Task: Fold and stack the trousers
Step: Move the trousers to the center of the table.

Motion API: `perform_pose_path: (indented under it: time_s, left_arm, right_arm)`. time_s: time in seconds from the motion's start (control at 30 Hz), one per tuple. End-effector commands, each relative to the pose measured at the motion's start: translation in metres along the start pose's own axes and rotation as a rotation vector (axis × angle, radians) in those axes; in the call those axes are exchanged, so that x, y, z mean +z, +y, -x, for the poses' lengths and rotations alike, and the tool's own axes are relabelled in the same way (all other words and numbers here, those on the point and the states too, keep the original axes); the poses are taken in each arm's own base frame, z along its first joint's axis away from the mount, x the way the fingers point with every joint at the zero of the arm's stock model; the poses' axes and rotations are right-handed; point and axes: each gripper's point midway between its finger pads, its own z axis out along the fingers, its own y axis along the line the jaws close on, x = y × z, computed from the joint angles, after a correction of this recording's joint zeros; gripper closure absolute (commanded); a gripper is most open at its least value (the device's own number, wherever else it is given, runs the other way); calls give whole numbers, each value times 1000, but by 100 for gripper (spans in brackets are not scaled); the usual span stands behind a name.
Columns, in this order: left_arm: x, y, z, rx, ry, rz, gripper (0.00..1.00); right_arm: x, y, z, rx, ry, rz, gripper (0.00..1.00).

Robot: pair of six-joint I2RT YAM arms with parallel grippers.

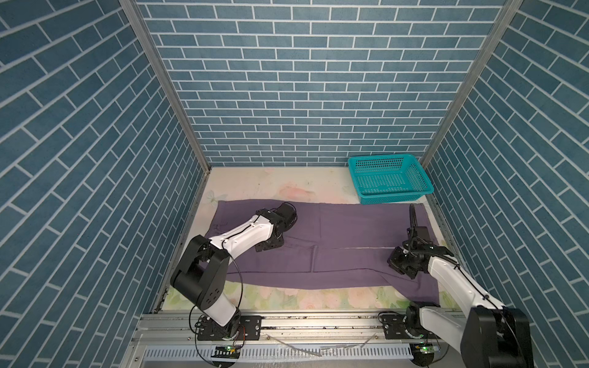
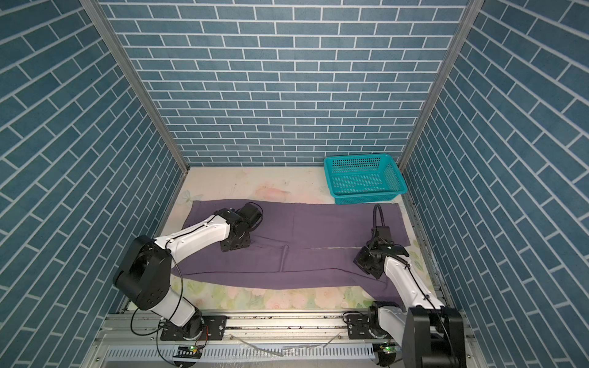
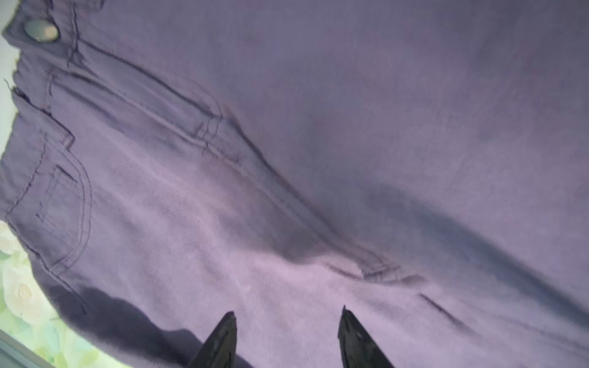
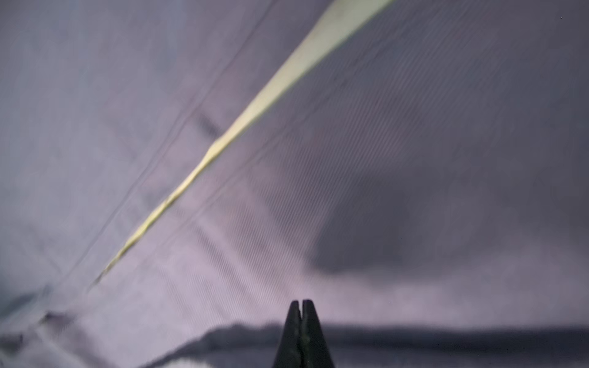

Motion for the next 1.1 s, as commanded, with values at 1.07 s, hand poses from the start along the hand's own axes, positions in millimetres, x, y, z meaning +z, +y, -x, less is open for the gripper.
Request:
perform_pose_path:
  time_s: [1.07]
  left_arm:
    - [107, 82, 120, -442, 49, -36, 42]
  right_arm:
    - [47, -3, 112, 90, -12, -77, 100]
